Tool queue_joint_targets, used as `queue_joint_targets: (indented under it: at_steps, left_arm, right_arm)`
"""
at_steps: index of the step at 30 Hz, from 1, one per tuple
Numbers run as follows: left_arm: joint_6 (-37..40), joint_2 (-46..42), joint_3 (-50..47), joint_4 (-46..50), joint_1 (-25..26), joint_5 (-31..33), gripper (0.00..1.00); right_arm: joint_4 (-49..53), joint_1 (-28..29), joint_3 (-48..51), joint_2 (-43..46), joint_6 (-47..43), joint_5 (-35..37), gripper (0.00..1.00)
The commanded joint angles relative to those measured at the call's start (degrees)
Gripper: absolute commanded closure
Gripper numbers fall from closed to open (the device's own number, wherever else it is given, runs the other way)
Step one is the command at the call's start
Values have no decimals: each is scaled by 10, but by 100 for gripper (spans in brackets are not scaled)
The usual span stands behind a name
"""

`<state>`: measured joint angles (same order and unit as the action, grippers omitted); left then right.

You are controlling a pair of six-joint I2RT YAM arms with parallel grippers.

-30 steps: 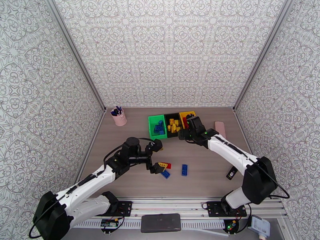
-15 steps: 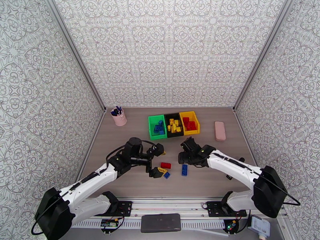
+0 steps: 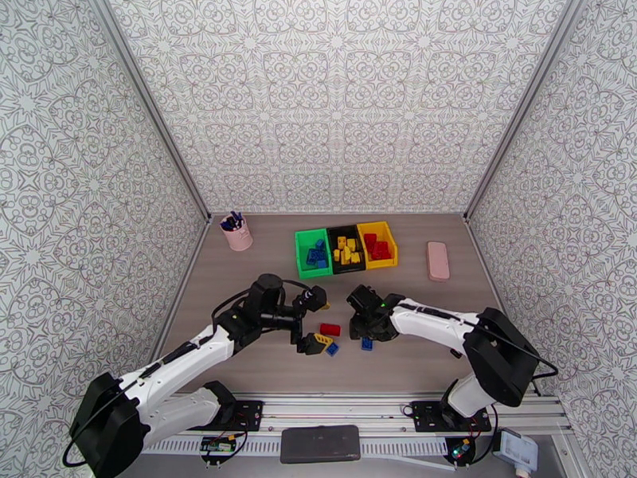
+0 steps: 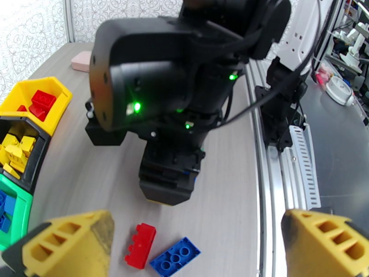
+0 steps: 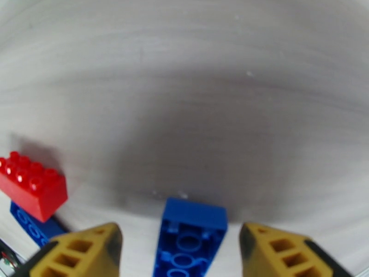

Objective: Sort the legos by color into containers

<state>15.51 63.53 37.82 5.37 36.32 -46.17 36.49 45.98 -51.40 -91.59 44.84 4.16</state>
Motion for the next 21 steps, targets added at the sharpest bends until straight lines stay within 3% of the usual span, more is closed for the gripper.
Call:
queue_joint_targets:
  at_steps: [1, 10, 21]
  left_arm:
    - [6, -7, 7, -6, 3, 13, 0]
    - [5, -17, 1, -11, 4, 26, 1]
    - [-15, -41, -7, -10, 7, 78, 0]
  right_arm:
    - [-11, 1, 0, -9, -6, -4, 41]
    - [3, 2, -10, -15, -11, 5, 64]
    - [-28, 2, -30, 23, -33, 34, 69]
